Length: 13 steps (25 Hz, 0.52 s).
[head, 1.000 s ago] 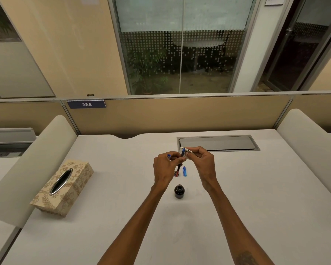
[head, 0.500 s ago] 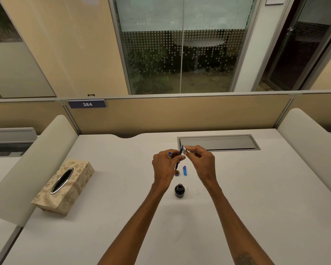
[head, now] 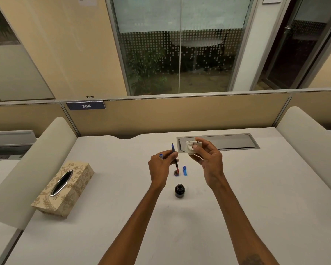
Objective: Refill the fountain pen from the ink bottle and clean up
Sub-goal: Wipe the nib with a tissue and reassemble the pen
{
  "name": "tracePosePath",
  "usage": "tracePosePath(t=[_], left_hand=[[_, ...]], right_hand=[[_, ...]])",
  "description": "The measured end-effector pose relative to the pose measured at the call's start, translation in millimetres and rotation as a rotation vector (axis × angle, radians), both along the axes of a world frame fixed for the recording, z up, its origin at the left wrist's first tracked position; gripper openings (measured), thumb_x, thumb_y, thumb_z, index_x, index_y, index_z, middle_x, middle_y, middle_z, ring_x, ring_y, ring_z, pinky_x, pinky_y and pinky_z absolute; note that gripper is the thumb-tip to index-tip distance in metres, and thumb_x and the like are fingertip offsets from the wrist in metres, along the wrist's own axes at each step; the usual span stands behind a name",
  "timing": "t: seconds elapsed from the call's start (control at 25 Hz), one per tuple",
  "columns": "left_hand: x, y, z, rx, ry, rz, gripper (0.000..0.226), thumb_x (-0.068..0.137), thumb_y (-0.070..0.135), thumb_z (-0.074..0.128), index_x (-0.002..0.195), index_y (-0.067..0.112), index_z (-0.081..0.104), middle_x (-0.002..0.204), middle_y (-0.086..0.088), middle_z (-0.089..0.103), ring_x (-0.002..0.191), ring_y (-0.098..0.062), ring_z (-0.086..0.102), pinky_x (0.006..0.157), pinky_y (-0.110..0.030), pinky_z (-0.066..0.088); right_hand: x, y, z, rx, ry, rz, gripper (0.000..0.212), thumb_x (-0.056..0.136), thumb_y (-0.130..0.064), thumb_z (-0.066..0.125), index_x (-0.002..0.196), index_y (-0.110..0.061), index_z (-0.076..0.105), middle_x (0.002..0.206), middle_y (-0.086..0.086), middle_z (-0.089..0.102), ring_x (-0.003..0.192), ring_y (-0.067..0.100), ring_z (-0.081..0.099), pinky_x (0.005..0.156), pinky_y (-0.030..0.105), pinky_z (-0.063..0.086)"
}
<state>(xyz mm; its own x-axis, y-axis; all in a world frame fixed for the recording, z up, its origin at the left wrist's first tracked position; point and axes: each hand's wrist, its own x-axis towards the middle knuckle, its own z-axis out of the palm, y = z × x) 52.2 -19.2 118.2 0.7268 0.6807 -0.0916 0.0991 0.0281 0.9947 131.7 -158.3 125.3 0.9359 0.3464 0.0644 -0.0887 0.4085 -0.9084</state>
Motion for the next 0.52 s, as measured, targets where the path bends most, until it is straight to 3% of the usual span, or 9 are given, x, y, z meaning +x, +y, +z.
tracePosePath(t=[0.12, 0.28, 0.36, 0.52], left_hand=[[-1.0, -2.6, 1.6, -0.128, -0.021, -0.048, 0.034, 0.085, 0.026, 0.075, 0.115, 0.011, 0.071, 0.099, -0.002, 0.078, 0.083, -0.011, 0.076, 0.067, -0.012, 0.054], [0.4, -7.1, 6.3, -0.212, -0.045, -0.179, 0.040, 0.086, 0.027, 0.073, 0.122, 0.011, 0.068, 0.111, -0.004, 0.075, 0.103, -0.016, 0.072, 0.097, -0.029, 0.054], [2.0, -9.1, 6.5, -0.254, -0.057, -0.241, 0.042, 0.087, 0.026, 0.071, 0.125, 0.010, 0.067, 0.116, -0.007, 0.073, 0.111, -0.023, 0.068, 0.103, -0.036, 0.050], [4.1, -14.1, 7.4, -0.267, -0.036, -0.295, 0.047, 0.075, 0.044, 0.074, 0.116, 0.020, 0.072, 0.106, -0.007, 0.074, 0.102, -0.024, 0.064, 0.086, -0.038, 0.046]], right_hand=[[-0.6, 0.6, -1.3, 0.098, 0.121, 0.015, 0.023, 0.089, -0.003, 0.066, 0.108, -0.015, 0.072, 0.108, 0.010, 0.075, 0.102, 0.027, 0.072, 0.078, 0.028, 0.059], [-4.4, 3.6, -8.9, 0.077, 0.168, 0.046, 0.023, 0.091, -0.008, 0.065, 0.114, -0.010, 0.067, 0.110, 0.013, 0.074, 0.101, 0.029, 0.072, 0.080, 0.030, 0.060], [-7.5, 5.8, -11.6, 0.001, 0.173, 0.030, 0.022, 0.091, -0.010, 0.067, 0.113, -0.010, 0.067, 0.108, 0.013, 0.074, 0.099, 0.028, 0.073, 0.083, 0.033, 0.061], [-15.6, 14.7, -13.4, -0.017, 0.209, 0.048, 0.013, 0.093, -0.014, 0.063, 0.103, -0.014, 0.070, 0.106, 0.012, 0.074, 0.097, 0.023, 0.072, 0.083, 0.029, 0.059]])
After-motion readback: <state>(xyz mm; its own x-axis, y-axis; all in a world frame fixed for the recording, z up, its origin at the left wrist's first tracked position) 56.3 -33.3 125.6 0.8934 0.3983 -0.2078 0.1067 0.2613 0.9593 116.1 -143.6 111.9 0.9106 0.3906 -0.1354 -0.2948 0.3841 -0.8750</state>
